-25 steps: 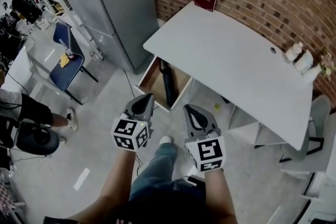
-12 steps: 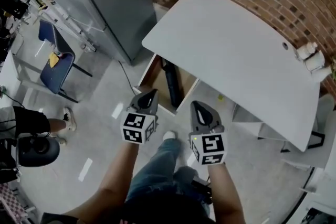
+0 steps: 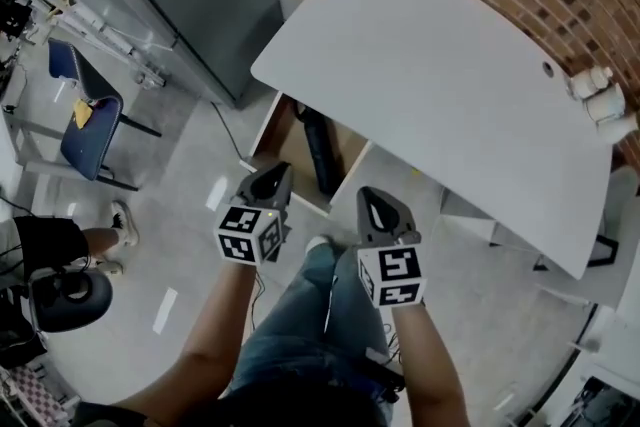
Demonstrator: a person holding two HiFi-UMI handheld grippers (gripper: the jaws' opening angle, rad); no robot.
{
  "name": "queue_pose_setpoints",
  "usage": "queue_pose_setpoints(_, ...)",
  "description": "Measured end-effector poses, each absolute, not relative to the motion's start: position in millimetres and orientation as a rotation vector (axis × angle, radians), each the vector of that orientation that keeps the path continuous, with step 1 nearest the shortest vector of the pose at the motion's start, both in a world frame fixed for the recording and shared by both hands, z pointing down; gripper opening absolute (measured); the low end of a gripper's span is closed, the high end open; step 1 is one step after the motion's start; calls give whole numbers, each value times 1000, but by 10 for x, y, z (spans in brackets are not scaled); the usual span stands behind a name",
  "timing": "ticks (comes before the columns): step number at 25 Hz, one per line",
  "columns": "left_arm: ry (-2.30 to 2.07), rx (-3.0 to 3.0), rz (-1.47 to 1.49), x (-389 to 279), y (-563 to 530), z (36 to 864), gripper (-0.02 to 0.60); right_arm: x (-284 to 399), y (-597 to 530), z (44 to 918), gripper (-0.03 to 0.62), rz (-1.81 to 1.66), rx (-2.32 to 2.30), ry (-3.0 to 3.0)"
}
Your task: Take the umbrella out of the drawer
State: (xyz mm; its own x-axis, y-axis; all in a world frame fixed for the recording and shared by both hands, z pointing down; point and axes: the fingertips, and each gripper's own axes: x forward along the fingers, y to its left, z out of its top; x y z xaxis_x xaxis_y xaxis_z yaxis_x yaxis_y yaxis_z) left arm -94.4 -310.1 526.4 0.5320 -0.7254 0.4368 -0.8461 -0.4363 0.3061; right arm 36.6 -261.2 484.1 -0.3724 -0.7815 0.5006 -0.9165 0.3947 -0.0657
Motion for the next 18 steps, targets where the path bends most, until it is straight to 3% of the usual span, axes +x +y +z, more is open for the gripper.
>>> queue_pose_setpoints(18, -1206, 2128, 438, -608, -3430, 6683, 135, 385, -2984, 6185, -8, 593, 1417, -2254)
